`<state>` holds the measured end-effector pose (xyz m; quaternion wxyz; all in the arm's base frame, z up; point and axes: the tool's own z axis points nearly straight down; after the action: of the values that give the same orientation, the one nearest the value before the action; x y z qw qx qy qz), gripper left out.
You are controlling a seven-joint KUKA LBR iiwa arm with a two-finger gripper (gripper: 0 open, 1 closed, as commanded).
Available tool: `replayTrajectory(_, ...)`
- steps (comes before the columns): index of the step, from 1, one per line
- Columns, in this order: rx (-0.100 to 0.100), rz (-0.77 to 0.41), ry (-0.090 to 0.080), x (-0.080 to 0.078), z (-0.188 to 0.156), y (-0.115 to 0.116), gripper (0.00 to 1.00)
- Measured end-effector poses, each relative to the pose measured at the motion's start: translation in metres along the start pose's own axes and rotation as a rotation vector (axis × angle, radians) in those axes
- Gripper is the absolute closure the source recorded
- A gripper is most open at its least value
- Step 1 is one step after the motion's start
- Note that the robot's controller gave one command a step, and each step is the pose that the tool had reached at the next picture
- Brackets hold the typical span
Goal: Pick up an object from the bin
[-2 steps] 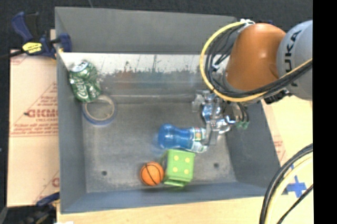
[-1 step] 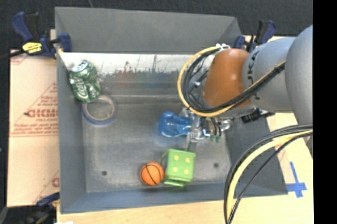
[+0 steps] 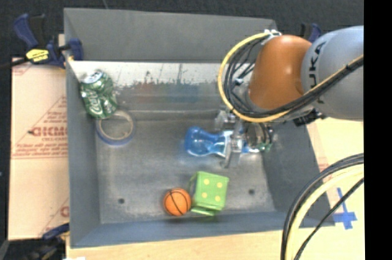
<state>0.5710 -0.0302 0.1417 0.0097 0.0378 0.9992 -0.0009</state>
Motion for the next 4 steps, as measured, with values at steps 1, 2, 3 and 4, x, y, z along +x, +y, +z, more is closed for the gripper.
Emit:
replayTrajectory(1,0.000,-0.024,0.019,-0.001,0.041,0.012,0.00)
replayTrajectory(2,0.000,0.058,-0.004,-0.025,0.072,0.013,0.00)
replayTrajectory(3,0.001,0.177,0.013,-0.013,0.072,0.011,1.00)
replayTrajectory(4,0.001,0.177,0.013,-0.013,0.072,0.011,1.00)
